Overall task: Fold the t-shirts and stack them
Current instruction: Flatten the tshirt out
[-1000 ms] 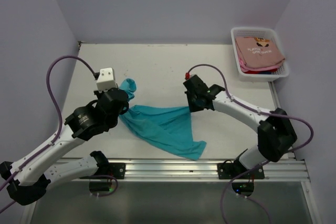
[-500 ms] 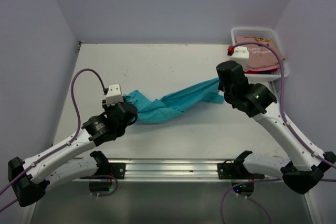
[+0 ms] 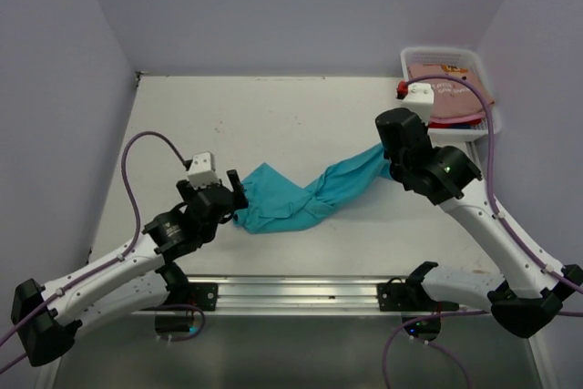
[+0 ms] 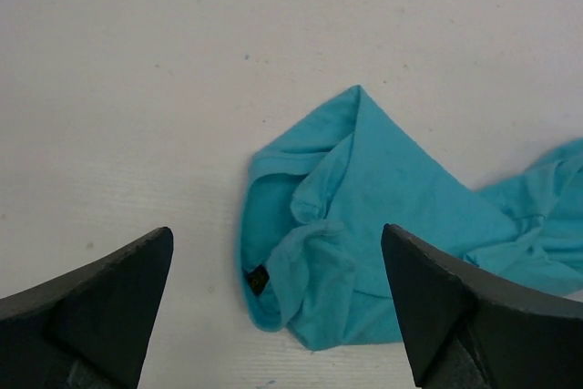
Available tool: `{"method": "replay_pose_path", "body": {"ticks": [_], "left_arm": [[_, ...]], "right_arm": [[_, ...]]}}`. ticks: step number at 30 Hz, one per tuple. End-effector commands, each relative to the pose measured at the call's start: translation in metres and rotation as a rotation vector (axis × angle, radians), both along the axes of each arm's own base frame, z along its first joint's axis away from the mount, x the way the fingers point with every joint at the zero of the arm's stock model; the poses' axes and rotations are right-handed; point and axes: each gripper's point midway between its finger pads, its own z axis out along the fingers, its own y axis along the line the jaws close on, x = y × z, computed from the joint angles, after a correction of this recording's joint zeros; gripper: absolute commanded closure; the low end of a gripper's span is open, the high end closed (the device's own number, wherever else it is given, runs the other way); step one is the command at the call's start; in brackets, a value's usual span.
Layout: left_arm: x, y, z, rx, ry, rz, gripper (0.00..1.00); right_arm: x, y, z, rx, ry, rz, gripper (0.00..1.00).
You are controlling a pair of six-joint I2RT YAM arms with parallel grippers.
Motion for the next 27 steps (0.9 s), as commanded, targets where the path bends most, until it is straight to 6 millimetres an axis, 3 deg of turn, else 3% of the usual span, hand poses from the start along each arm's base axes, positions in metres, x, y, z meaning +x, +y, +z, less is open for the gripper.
{"method": "replay_pose_path", "body": {"ticks": [1, 2, 4, 5, 6, 7, 8, 10, 11, 13, 19, 23, 27], "left_arm": [[0.027, -0.055, 0.029, -0.026, -0.144, -0.237, 0.00], [0.033, -0.067, 0.019, 0.012, -0.106, -0.273, 0.00], [0.050, -0.078, 0.020, 0.049, -0.093, -0.295, 0.00], [0.057, -0.085, -0.002, 0.094, -0.030, -0.318, 0.00], [0.063, -0.094, -0.004, 0.089, -0.026, -0.358, 0.00], [0.074, -0.093, -0.005, 0.088, -0.020, -0.351, 0.00], [0.078, -0.094, -0.022, 0.112, 0.024, -0.358, 0.00], [0.097, -0.097, -0.018, 0.091, -0.007, -0.363, 0.00], [0.102, -0.096, -0.028, 0.111, 0.015, -0.364, 0.00], [0.112, -0.096, -0.029, 0.137, 0.018, -0.367, 0.00], [0.118, -0.107, -0.055, 0.172, 0.069, -0.443, 0.08], [0.107, -0.127, -0.050, 0.112, 0.073, -0.566, 0.21], [0.098, -0.116, -0.059, 0.145, 0.147, -0.551, 0.35]], "right_arm": [[-0.002, -0.007, 0.006, 0.000, -0.029, -0.018, 1.00], [-0.002, -0.004, 0.004, 0.005, -0.020, -0.006, 1.00], [-0.001, -0.001, 0.001, 0.013, -0.013, 0.003, 1.00], [-0.001, 0.001, -0.001, 0.011, -0.005, 0.008, 1.00], [-0.001, 0.002, -0.002, 0.017, -0.002, 0.015, 1.00], [-0.002, 0.003, -0.005, 0.017, 0.006, 0.019, 1.00], [-0.001, 0.003, -0.005, 0.018, 0.007, 0.021, 1.00], [-0.003, 0.005, -0.007, 0.026, 0.012, 0.033, 1.00], [-0.003, 0.004, -0.008, 0.025, 0.016, 0.031, 1.00], [-0.004, 0.003, -0.009, 0.024, 0.017, 0.031, 1.00], [-0.005, 0.003, -0.013, 0.024, 0.021, 0.031, 1.00], [-0.004, 0.002, -0.015, 0.010, 0.026, 0.025, 1.00], [-0.003, 0.003, -0.017, 0.004, 0.030, 0.027, 1.00]]}}
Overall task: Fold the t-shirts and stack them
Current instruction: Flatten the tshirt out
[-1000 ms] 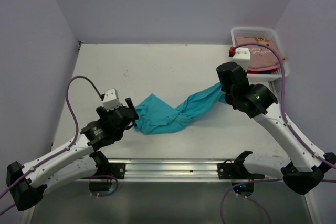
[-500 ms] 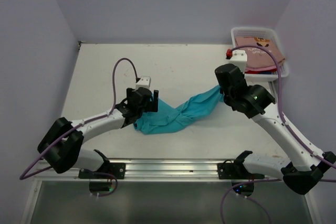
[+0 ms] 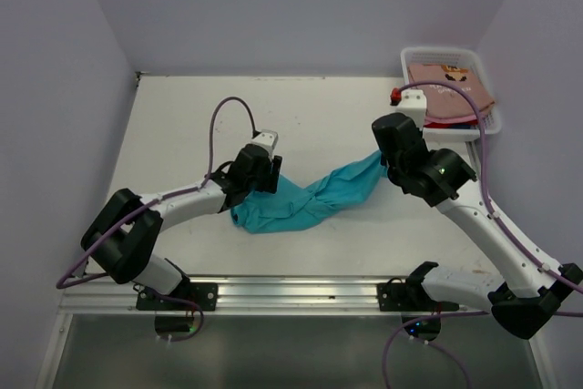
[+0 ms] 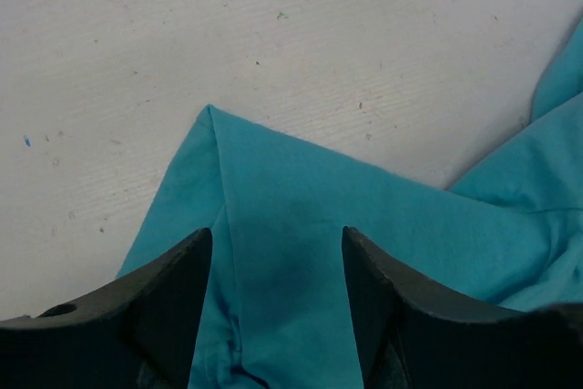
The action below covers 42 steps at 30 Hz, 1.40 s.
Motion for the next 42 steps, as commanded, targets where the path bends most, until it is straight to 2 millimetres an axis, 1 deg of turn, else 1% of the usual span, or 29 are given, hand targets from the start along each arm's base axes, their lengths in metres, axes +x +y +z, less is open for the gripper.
{"method": "replay_pose_path", "body": {"ticks": [1, 4, 7, 12, 13, 17, 20, 21, 22, 23, 24, 25, 26, 27, 28, 29, 30, 31, 32, 33, 34, 35, 36, 37, 38, 39, 40, 41, 42], "left_arm": [[0.003, -0.004, 0.016, -0.002, -0.001, -0.026, 0.39], [-0.005, 0.004, 0.003, 0.036, 0.043, -0.019, 0.46], [-0.010, 0.006, -0.011, 0.054, 0.084, -0.017, 0.52], [-0.016, 0.008, -0.029, 0.070, 0.137, -0.008, 0.54], [-0.018, 0.009, -0.036, 0.080, 0.150, -0.008, 0.55], [-0.017, 0.012, -0.046, 0.097, 0.166, 0.015, 0.59], [-0.018, 0.011, -0.048, 0.091, 0.178, 0.018, 0.67], [-0.017, 0.010, -0.045, 0.088, 0.172, 0.019, 0.79], [-0.016, 0.009, -0.038, 0.075, 0.159, 0.021, 0.86], [-0.015, 0.011, -0.035, 0.078, 0.158, 0.032, 0.92], [-0.011, 0.008, -0.025, 0.065, 0.141, 0.036, 1.00], [-0.009, 0.007, -0.011, 0.050, 0.119, 0.035, 1.00], [-0.010, 0.008, -0.005, 0.053, 0.120, 0.037, 1.00], [-0.004, 0.005, 0.013, 0.033, 0.090, 0.042, 1.00], [-0.001, 0.003, 0.035, 0.006, 0.052, 0.043, 1.00], [-0.001, 0.008, 0.046, 0.012, 0.038, 0.061, 1.00], [0.006, 0.005, 0.070, -0.012, -0.005, 0.070, 1.00], [0.006, 0.012, 0.089, -0.013, -0.037, 0.093, 1.00], [0.011, 0.012, 0.115, -0.035, -0.081, 0.104, 1.00], [0.011, 0.015, 0.135, -0.049, -0.117, 0.116, 1.00], [0.010, 0.025, 0.144, -0.025, -0.129, 0.146, 1.00], [0.013, 0.026, 0.166, -0.041, -0.170, 0.157, 1.00], [0.012, 0.031, 0.181, -0.049, -0.199, 0.171, 1.00], [0.011, 0.038, 0.188, -0.026, -0.213, 0.188, 1.00], [0.012, 0.041, 0.204, -0.035, -0.239, 0.204, 1.00], [0.011, 0.046, 0.212, -0.032, -0.253, 0.219, 1.00], [0.010, 0.055, 0.216, -0.005, -0.260, 0.248, 1.00], [0.011, 0.059, 0.228, -0.010, -0.281, 0.266, 0.96], [0.009, 0.065, 0.235, -0.006, -0.295, 0.286, 0.94]], "right_arm": [[0.001, -0.003, 0.006, 0.010, -0.033, -0.015, 1.00], [0.002, -0.001, 0.003, 0.010, -0.027, -0.012, 1.00], [0.003, 0.000, 0.001, 0.012, -0.022, -0.010, 1.00], [0.002, -0.001, 0.000, 0.012, -0.023, -0.011, 1.00], [0.002, -0.002, 0.001, 0.011, -0.024, -0.012, 1.00], [0.000, -0.004, 0.001, 0.006, -0.024, -0.015, 1.00], [0.000, -0.005, 0.002, 0.004, -0.026, -0.018, 1.00], [-0.001, -0.006, 0.002, 0.005, -0.027, -0.020, 1.00], [-0.001, -0.006, 0.002, 0.005, -0.027, -0.020, 1.00], [-0.001, -0.006, 0.002, 0.003, -0.027, -0.021, 1.00], [-0.001, -0.005, 0.001, 0.003, -0.025, -0.018, 1.00], [-0.001, -0.006, 0.002, 0.002, -0.025, -0.019, 1.00], [-0.001, -0.006, 0.002, 0.002, -0.025, -0.021, 1.00], [0.000, -0.006, 0.002, 0.002, -0.025, -0.021, 1.00], [0.000, -0.006, 0.002, 0.002, -0.027, -0.022, 1.00], [0.000, -0.005, 0.002, 0.002, -0.025, -0.021, 1.00], [0.000, -0.005, 0.001, 0.001, -0.024, -0.021, 1.00], [0.000, -0.006, 0.000, -0.001, -0.022, -0.023, 1.00], [0.001, -0.006, 0.001, -0.004, -0.023, -0.022, 1.00], [0.001, -0.006, 0.000, -0.005, -0.022, -0.024, 1.00], [0.001, -0.005, 0.000, -0.007, -0.020, -0.022, 1.00], [0.002, -0.006, 0.000, -0.004, -0.023, -0.025, 1.00], [0.001, -0.005, 0.001, -0.002, -0.026, -0.024, 1.00], [0.002, -0.006, 0.001, -0.005, -0.024, -0.024, 1.00], [0.002, -0.005, 0.000, -0.006, -0.024, -0.022, 1.00], [0.002, -0.005, 0.000, -0.007, -0.022, -0.022, 1.00], [0.003, -0.005, 0.000, -0.008, -0.022, -0.023, 1.00], [0.003, -0.005, 0.000, -0.010, -0.022, -0.022, 1.00], [0.003, -0.006, 0.000, -0.011, -0.021, -0.025, 1.00]]}}
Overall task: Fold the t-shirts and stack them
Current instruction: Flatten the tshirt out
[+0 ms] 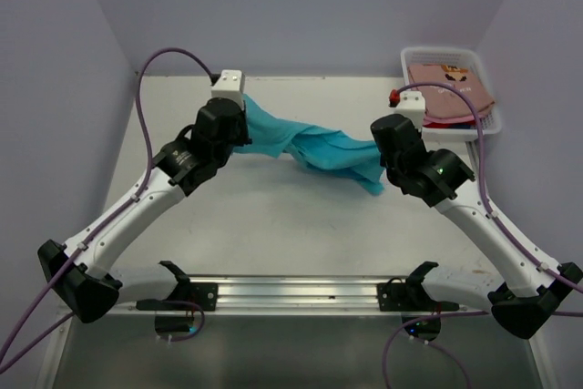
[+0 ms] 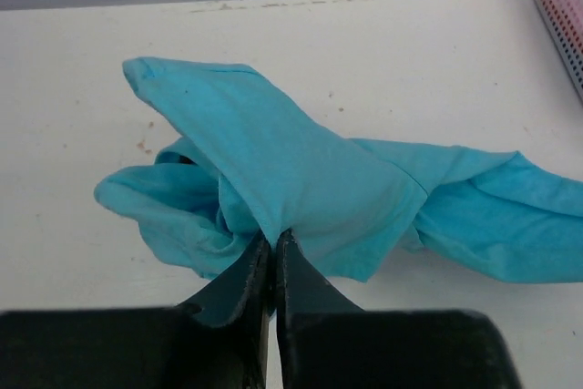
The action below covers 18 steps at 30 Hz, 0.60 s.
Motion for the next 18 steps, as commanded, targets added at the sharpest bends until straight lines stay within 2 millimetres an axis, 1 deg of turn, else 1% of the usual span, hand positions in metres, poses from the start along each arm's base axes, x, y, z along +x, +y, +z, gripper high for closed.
{"method": "replay_pose_path", "body": {"ticks": [1, 3, 4, 5, 6, 7, 8, 9, 10, 11, 12, 13, 14, 15, 16, 18], "left_arm": [[-0.005, 0.041, 0.021, 0.085, -0.028, 0.149, 0.92], [-0.009, 0.053, 0.035, 0.080, -0.062, 0.197, 0.68], [-0.011, 0.061, 0.038, 0.081, -0.072, 0.235, 0.61], [-0.014, 0.065, 0.041, 0.073, -0.076, 0.248, 0.47], [-0.019, 0.068, 0.047, 0.051, -0.087, 0.253, 0.38], [-0.023, 0.069, 0.045, 0.028, -0.076, 0.260, 0.29], [-0.026, 0.070, 0.044, 0.014, -0.069, 0.264, 0.17], [-0.032, 0.074, 0.048, -0.013, -0.075, 0.268, 0.13], [-0.038, 0.074, 0.045, -0.042, -0.060, 0.269, 0.10], [-0.041, 0.076, 0.037, -0.048, -0.046, 0.272, 0.08], [-0.049, 0.079, 0.040, -0.080, -0.055, 0.269, 0.08], [-0.052, 0.071, 0.037, -0.117, -0.051, 0.225, 0.08], [-0.055, 0.066, 0.018, -0.097, -0.021, 0.182, 0.07], [-0.059, 0.062, 0.013, -0.106, -0.012, 0.150, 0.07], [-0.062, 0.054, -0.002, -0.098, 0.032, 0.107, 0.07], [-0.067, 0.049, -0.049, -0.042, 0.163, 0.095, 0.05]], "right_arm": [[0.004, -0.006, 0.006, -0.006, -0.036, -0.029, 1.00], [0.004, -0.007, 0.006, -0.007, -0.037, -0.031, 1.00], [0.003, -0.007, 0.007, -0.008, -0.039, -0.031, 1.00], [0.003, -0.007, 0.007, -0.010, -0.039, -0.032, 1.00], [0.004, -0.008, 0.008, -0.012, -0.039, -0.032, 1.00], [0.004, -0.009, 0.007, -0.013, -0.038, -0.035, 1.00], [0.003, -0.009, 0.008, -0.011, -0.041, -0.034, 1.00], [0.004, -0.010, 0.008, -0.013, -0.040, -0.039, 1.00], [0.003, -0.010, 0.008, -0.011, -0.042, -0.039, 1.00], [0.003, -0.010, 0.008, -0.011, -0.041, -0.037, 1.00], [0.003, -0.011, 0.008, -0.010, -0.042, -0.038, 1.00], [0.003, -0.011, 0.007, -0.012, -0.040, -0.038, 1.00], [0.004, -0.011, 0.007, -0.013, -0.039, -0.040, 1.00], [0.004, -0.010, 0.006, -0.011, -0.036, -0.035, 1.00], [0.004, -0.010, 0.006, -0.009, -0.036, -0.034, 1.00], [0.005, -0.008, 0.005, -0.006, -0.034, -0.030, 1.00]]}}
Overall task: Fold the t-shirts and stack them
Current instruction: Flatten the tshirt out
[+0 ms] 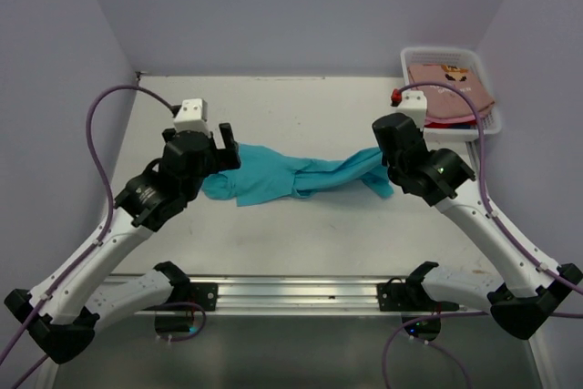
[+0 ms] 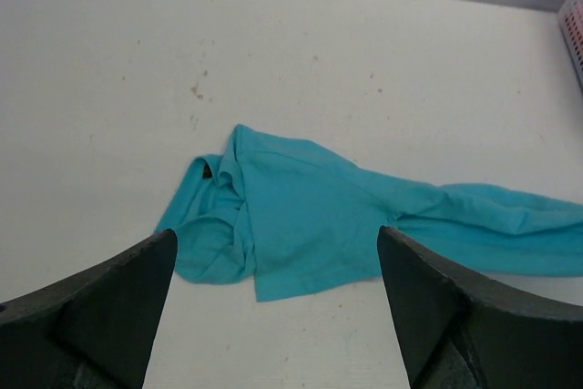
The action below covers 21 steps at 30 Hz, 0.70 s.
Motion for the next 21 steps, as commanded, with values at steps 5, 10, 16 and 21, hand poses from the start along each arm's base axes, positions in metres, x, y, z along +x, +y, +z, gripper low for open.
{"method": "replay_pose_path", "body": {"ticks": [5, 10, 16, 21], "left_arm": [[-0.028, -0.047, -0.152, -0.070, 0.380, -0.161, 0.04], [-0.031, -0.059, -0.177, -0.178, 0.413, -0.142, 0.06], [-0.028, -0.051, -0.195, -0.193, 0.410, -0.064, 0.15], [-0.023, -0.050, -0.214, -0.197, 0.386, -0.047, 0.23]], "right_arm": [[0.005, 0.000, 0.005, 0.011, -0.033, -0.010, 1.00], [0.004, -0.001, 0.005, 0.012, -0.034, -0.008, 1.00], [0.002, -0.001, 0.001, 0.013, -0.028, -0.004, 1.00], [0.001, -0.001, 0.000, 0.015, -0.025, -0.001, 1.00]]}}
